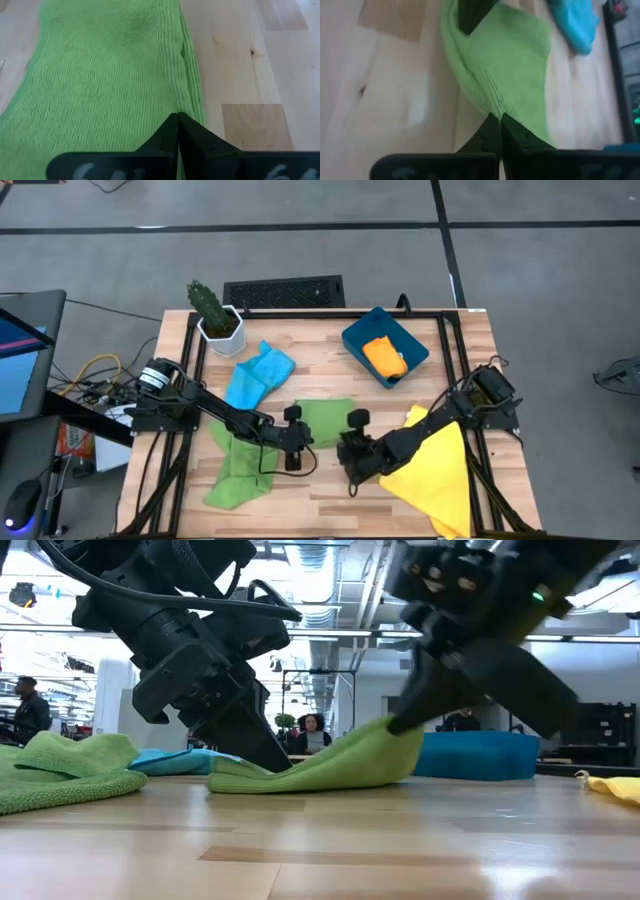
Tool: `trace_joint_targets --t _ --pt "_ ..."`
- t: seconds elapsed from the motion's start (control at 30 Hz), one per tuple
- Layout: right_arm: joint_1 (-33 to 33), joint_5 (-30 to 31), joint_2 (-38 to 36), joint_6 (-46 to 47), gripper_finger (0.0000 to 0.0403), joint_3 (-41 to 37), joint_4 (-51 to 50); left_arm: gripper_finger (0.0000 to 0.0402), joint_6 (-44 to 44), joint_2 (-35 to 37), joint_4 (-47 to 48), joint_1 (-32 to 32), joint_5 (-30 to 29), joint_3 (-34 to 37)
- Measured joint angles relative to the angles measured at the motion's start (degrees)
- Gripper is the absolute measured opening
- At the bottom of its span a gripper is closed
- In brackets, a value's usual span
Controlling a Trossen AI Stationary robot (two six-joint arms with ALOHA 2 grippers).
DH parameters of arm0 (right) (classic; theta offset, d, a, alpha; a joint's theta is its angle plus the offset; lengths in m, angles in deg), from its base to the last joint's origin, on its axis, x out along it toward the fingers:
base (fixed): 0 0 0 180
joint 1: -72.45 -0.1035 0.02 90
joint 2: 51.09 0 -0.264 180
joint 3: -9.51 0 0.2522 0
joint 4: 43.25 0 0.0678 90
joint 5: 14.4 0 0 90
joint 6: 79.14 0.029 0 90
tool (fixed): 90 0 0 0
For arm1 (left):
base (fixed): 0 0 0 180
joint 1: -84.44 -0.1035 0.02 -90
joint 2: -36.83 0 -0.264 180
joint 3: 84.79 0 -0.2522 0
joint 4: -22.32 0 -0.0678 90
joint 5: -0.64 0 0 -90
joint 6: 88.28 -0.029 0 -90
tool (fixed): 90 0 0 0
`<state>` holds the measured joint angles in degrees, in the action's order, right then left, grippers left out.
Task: Fold microfiber towels
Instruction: Fold the right green microfiber towel
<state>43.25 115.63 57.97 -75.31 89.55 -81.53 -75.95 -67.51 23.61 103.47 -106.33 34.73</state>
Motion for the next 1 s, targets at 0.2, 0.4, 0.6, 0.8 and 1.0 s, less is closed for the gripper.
trace_joint_targets --t 0.2,0.4,0.6,0.8,1.0 --pt "2.98 -2.34 0.0 -8.54 0.0024 2.44 2.82 0.0 -0.08 0.0 0.1 0.02 0.16 0.0" --pt "4.16 -2.69 0.0 -7.09 0.003 3.03 1.03 0.0 0.29 0.01 -2.42 0.06 -3.33 0.0" --pt "2.94 -2.77 0.0 -6.4 0.0022 3.03 0.68 0.0 0.9 0.09 -4.57 0.06 -6.44 -0.12" --pt "2.98 -2.78 -0.02 -5.79 0.0027 3.03 0.72 0.0 1.9 0.09 -5.26 0.17 -5.77 -0.11" --pt "2.98 -2.77 -0.04 -5.79 0.0022 3.03 0.99 0.0 2.46 -1.49 -6.83 0.92 -2.93 -0.15"
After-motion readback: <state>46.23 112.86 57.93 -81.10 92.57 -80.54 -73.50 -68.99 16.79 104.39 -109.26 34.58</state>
